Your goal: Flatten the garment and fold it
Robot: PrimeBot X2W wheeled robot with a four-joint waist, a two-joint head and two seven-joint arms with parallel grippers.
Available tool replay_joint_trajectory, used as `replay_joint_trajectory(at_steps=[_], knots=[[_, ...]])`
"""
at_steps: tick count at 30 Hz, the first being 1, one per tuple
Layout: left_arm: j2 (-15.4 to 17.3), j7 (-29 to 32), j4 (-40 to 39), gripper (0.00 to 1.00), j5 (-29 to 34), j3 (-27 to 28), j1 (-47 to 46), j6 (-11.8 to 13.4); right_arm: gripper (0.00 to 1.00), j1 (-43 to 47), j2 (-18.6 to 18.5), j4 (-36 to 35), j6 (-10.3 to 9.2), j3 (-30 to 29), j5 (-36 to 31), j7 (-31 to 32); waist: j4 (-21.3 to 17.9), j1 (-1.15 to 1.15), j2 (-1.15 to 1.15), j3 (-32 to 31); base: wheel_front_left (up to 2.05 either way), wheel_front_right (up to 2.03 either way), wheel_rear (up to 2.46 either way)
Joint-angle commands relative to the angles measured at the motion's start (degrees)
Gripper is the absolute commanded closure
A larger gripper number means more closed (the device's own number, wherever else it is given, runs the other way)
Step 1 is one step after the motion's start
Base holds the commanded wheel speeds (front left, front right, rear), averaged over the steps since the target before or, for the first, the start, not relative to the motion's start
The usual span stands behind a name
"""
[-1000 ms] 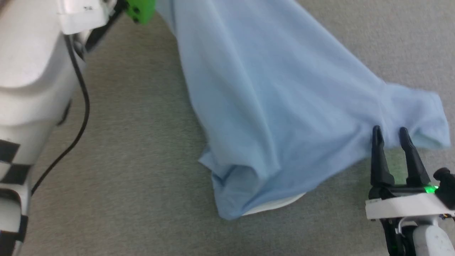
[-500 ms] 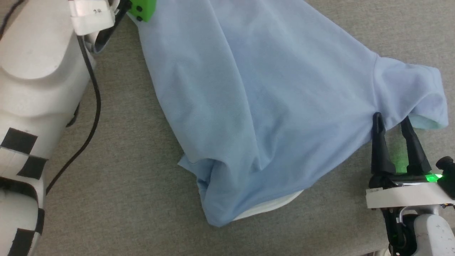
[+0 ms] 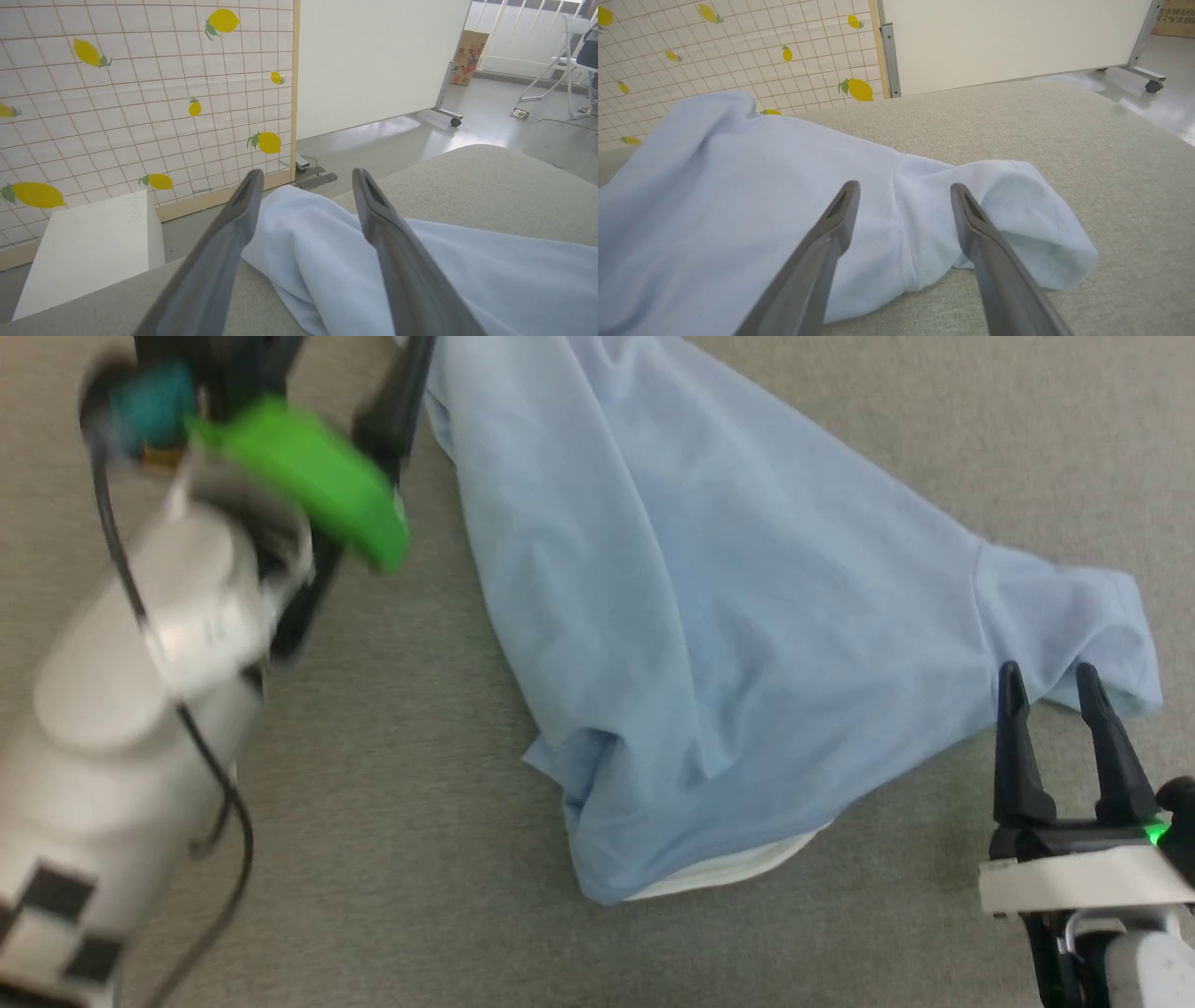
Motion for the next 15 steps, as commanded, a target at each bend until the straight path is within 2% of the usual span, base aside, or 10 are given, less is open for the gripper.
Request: replay_joint_trajectory(at_steps=[1, 4, 8, 11, 12, 15], knots=[[1.1, -1.6, -1.9, 0.00, -0.2, 0.3, 4.6, 1.9, 0.00, 1.1, 0.0, -0.8, -0.09, -0.4, -0.7, 0.5, 5.1, 0.00, 0.00, -7.5, 0.00, 0.00, 0.00], [2.2, -4.1, -6.3, 0.00, -0.2, 1.1, 12.7, 6.0, 0.00, 3.0, 0.0, -2.0, -0.09, -1.2, -1.4, 1.9, 6.6, 0.00, 0.00, -9.9, 0.00, 0.00, 0.00], [1.5, -6.1, -12.9, 0.00, -0.3, 3.7, 24.2, 12.1, 0.00, 5.2, 0.0, -3.5, -0.09, -1.8, -1.7, 3.6, 8.6, 0.00, 0.00, -12.3, 0.00, 0.00, 0.00], [-1.4, -6.5, -19.3, 0.00, 1.3, 9.3, 33.4, 17.2, 0.00, 6.2, 0.0, -4.3, -0.09, -1.7, -1.6, 4.4, 9.6, 0.00, 0.00, -13.4, 0.00, 0.00, 0.00], [-3.2, -6.5, -22.1, 0.00, 2.9, 12.4, 36.9, 18.6, 0.00, 6.4, 0.0, -4.4, -0.09, -1.7, -1.5, 4.6, 9.9, 0.00, 0.00, -13.8, 0.00, 0.00, 0.00], [-8.8, -6.5, -27.4, 0.00, 6.9, 19.3, 46.9, 18.6, 0.00, 7.2, 0.0, -4.7, -0.09, -1.6, -1.4, 5.0, 10.8, 0.00, 0.00, -14.7, 0.00, 0.00, 0.00]])
